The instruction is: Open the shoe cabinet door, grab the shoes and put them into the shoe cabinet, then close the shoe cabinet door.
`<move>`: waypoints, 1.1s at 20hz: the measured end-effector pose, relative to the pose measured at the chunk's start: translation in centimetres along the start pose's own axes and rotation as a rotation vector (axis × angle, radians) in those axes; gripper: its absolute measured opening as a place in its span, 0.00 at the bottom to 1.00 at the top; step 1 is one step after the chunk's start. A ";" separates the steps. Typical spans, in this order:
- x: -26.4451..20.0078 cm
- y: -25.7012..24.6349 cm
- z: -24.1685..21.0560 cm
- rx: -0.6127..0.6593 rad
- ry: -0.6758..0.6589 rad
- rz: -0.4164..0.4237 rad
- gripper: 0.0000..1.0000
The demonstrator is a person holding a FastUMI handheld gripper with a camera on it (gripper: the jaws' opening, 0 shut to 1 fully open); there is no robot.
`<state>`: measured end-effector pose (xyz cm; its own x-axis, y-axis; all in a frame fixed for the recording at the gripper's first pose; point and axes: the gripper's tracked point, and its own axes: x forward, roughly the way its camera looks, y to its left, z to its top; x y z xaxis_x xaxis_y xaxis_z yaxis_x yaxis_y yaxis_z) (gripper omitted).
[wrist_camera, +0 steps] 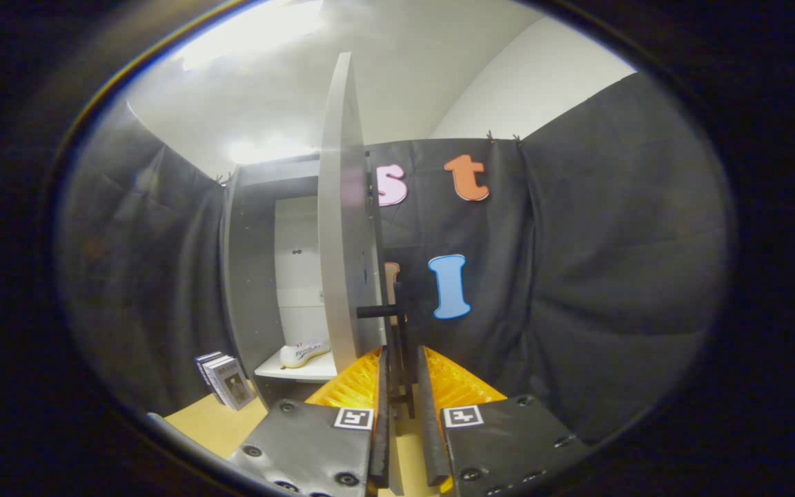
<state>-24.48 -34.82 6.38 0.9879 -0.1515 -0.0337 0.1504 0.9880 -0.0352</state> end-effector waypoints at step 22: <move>-1.5 15.1 -18.0 -0.014 0.231 0.270 0.35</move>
<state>-24.36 -20.18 -12.08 0.9569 0.1111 -0.2684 -0.1176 0.9930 -0.0082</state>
